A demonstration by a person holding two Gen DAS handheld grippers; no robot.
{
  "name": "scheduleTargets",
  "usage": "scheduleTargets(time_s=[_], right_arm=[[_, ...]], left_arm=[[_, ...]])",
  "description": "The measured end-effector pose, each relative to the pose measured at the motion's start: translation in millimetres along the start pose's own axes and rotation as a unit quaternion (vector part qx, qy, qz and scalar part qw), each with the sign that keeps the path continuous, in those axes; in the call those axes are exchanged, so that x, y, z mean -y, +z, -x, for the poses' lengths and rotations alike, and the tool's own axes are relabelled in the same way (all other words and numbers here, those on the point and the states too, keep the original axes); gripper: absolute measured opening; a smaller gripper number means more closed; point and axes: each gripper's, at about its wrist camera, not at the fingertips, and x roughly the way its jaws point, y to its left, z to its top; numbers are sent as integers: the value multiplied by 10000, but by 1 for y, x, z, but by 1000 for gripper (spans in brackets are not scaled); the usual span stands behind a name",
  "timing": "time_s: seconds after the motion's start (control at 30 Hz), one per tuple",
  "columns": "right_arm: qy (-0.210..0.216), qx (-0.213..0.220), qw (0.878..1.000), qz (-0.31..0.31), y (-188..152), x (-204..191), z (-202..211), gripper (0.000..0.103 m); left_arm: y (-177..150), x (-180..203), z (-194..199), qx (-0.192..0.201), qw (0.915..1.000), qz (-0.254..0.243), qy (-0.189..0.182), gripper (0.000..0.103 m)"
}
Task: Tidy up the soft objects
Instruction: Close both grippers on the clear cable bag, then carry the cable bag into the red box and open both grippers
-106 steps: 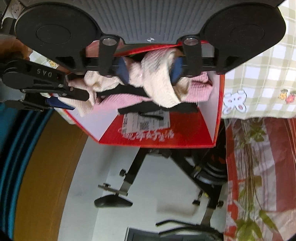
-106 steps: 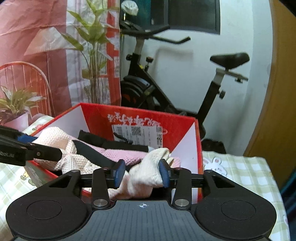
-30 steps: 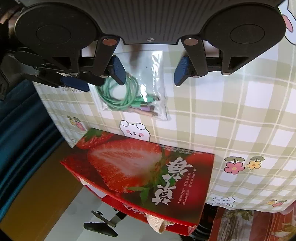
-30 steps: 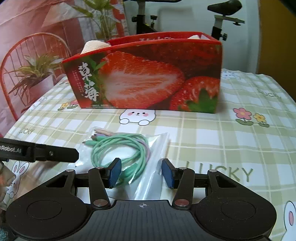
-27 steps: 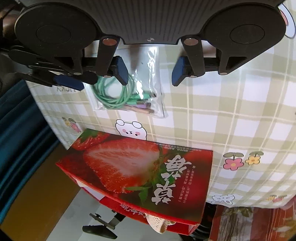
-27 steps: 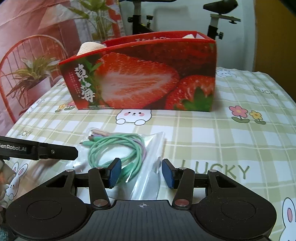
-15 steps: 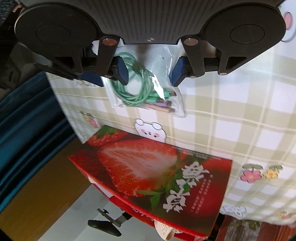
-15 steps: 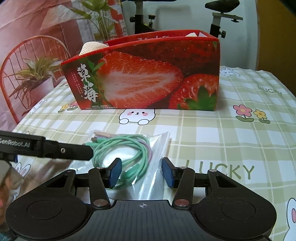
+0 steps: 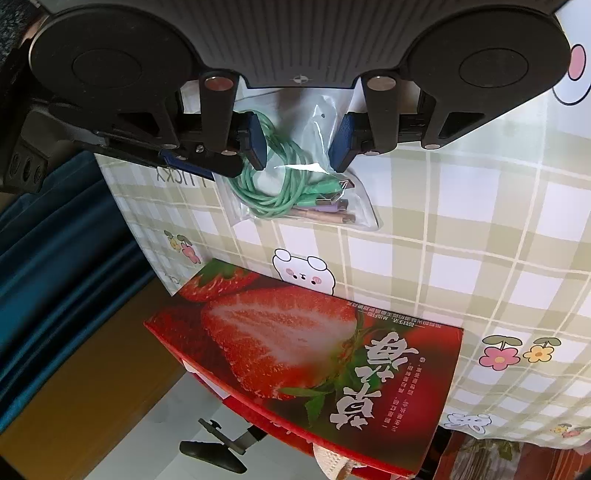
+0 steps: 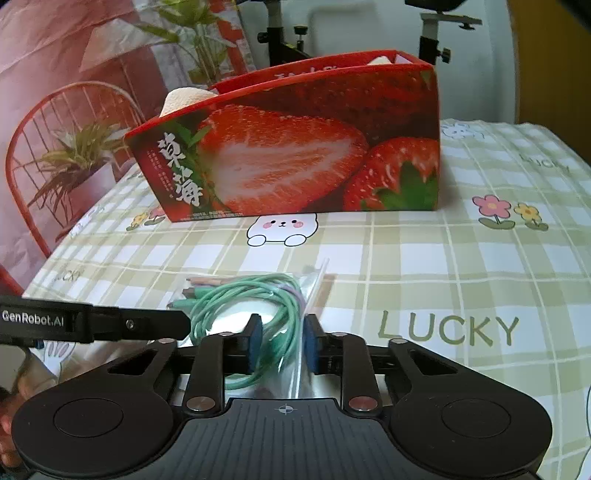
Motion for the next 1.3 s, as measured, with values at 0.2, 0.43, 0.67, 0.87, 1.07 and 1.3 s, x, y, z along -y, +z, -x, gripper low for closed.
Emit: scheduleTargets(time_s=[0.2, 0.43, 0.67, 0.87, 1.07, 1.3], right_arm=[[34, 279, 9996, -65, 0, 1, 8, 5], [119, 844, 9961, 222, 12, -7, 28, 4], [125, 1330, 9893, 593, 35, -18, 49, 4], [206, 1779, 9823, 543, 85, -14, 65, 4], [71, 2053, 9766, 642, 137, -8, 56, 4], [-194, 2008, 9770, 695, 183, -4, 12, 4]], left_arm=[[0, -2, 6, 110, 9999, 53, 1, 40], [6, -2, 25, 490, 9986, 87, -174, 40], [31, 17, 50, 848, 9958, -281, -211, 40], [79, 41, 69, 1297, 9891, -607, -345, 40], [128, 52, 61, 1555, 9849, -638, -405, 40], [170, 54, 36, 1575, 9833, -911, -18, 40]])
